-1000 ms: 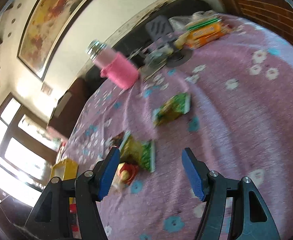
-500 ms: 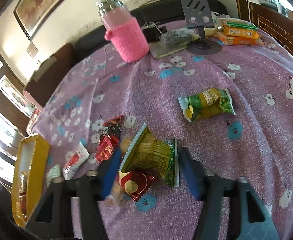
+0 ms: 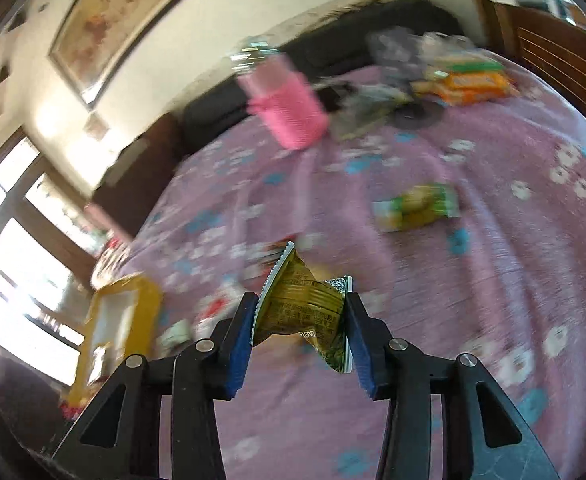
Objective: Organize snacks
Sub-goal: 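Carry the red candy over the tray with the left gripper while the right carries a yellow-green bag there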
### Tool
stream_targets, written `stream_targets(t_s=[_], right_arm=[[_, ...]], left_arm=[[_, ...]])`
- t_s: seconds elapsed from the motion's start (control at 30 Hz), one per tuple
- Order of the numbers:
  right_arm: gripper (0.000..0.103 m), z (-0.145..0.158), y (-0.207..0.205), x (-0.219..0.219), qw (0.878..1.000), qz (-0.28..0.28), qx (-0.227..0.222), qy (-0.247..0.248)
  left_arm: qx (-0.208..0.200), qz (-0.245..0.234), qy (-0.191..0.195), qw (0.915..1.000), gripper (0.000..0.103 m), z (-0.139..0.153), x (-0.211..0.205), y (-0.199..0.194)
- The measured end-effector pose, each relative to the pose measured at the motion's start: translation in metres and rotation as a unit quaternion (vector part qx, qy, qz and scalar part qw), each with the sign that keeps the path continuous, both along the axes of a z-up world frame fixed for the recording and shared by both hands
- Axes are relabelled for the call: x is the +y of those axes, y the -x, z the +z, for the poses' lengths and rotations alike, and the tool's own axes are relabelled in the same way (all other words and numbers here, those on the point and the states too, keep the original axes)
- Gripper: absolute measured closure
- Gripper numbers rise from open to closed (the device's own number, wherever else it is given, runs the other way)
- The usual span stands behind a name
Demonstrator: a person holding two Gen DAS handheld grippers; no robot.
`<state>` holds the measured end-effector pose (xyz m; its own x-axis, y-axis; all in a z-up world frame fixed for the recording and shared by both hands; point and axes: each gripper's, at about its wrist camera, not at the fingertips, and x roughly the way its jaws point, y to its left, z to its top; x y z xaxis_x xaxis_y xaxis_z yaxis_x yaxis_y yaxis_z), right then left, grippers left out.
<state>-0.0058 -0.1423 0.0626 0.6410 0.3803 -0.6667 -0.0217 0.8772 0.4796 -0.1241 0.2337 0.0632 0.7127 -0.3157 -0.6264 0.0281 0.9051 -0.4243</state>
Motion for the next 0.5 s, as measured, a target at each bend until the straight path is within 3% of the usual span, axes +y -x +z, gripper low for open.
stream_targets(t_s=[0.23,0.5], right_arm=[[0.059,0.018,0.021,0.109,0.991,0.132,-0.011,-0.005],[0.059,0.028,0.04,0.226,0.969,0.246,-0.013,0.025]], left_arm=[[0.02,0.047,0.009,0.9987,0.09,-0.017,0.039,0.01],[0.048,0.05,0.029,0.9971,0.09,-0.043,0.053,0.008]])
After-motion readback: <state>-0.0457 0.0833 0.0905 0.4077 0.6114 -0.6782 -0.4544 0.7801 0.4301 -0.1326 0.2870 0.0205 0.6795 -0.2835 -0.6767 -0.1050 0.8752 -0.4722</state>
